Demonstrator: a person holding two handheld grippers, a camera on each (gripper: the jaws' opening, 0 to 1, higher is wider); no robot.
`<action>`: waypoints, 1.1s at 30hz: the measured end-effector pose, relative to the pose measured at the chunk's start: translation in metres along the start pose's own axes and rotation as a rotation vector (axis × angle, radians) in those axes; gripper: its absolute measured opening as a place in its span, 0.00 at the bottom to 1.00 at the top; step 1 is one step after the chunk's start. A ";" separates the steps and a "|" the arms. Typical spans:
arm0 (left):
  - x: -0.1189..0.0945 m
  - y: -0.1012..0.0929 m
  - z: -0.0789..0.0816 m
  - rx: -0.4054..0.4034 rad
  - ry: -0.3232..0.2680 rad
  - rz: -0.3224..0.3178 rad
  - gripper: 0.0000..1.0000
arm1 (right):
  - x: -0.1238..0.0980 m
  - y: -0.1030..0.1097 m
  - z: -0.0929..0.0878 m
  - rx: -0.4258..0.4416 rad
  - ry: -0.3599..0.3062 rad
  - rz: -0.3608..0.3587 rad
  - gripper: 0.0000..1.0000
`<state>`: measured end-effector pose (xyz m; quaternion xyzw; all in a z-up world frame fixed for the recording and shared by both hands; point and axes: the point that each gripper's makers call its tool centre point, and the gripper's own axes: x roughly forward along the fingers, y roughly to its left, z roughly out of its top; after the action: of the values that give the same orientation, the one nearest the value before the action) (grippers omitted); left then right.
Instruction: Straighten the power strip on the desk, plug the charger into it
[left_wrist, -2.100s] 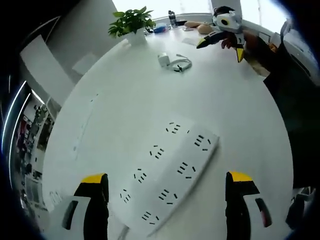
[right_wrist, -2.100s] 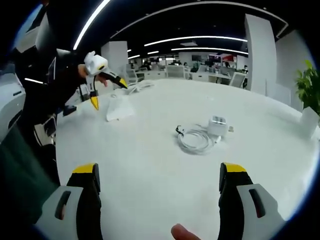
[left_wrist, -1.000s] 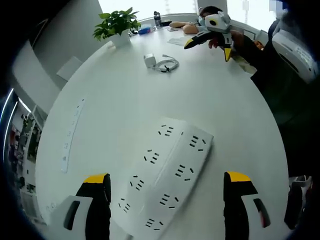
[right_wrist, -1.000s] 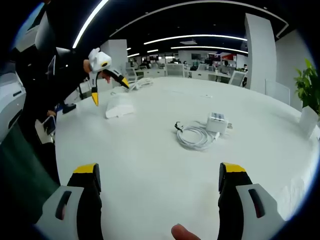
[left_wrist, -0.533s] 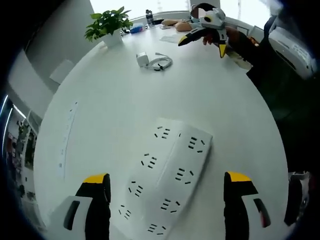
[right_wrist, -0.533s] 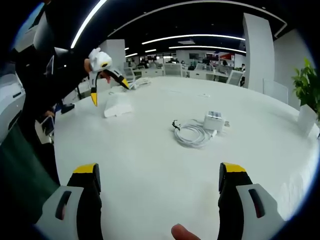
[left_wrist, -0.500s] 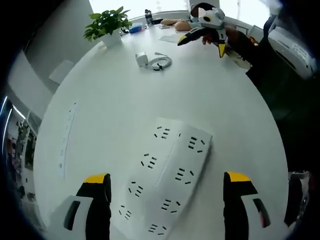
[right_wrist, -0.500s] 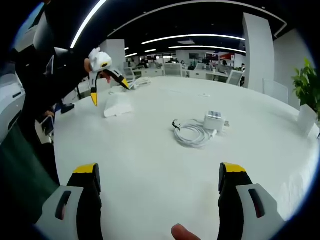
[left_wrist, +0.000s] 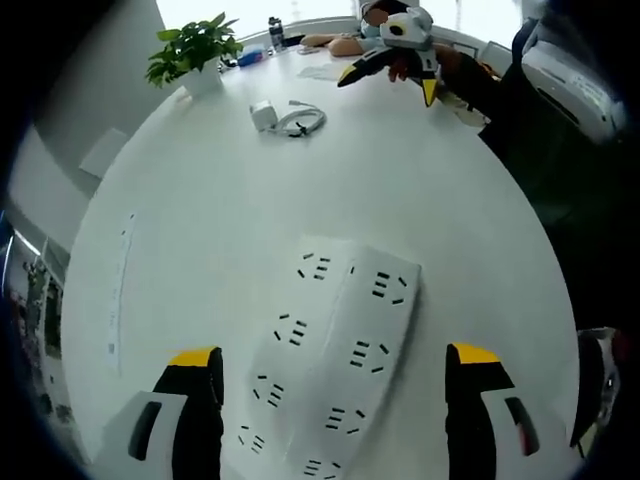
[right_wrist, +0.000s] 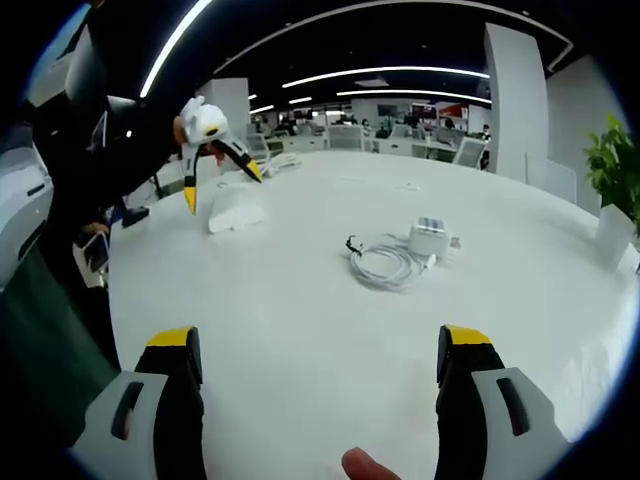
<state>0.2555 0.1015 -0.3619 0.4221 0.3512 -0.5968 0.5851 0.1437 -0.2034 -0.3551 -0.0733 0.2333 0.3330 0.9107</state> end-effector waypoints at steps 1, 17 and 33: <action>0.000 -0.001 0.000 0.003 0.000 -0.006 0.94 | 0.000 0.000 0.000 0.000 0.001 0.001 0.98; 0.003 -0.006 -0.002 0.059 0.029 -0.090 0.91 | 0.004 0.003 -0.003 0.017 0.007 0.020 0.98; 0.006 -0.001 -0.007 0.111 0.069 -0.123 0.88 | 0.006 0.006 0.000 0.021 0.007 0.026 0.98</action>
<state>0.2556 0.1054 -0.3707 0.4520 0.3628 -0.6353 0.5104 0.1436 -0.1950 -0.3573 -0.0620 0.2406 0.3420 0.9063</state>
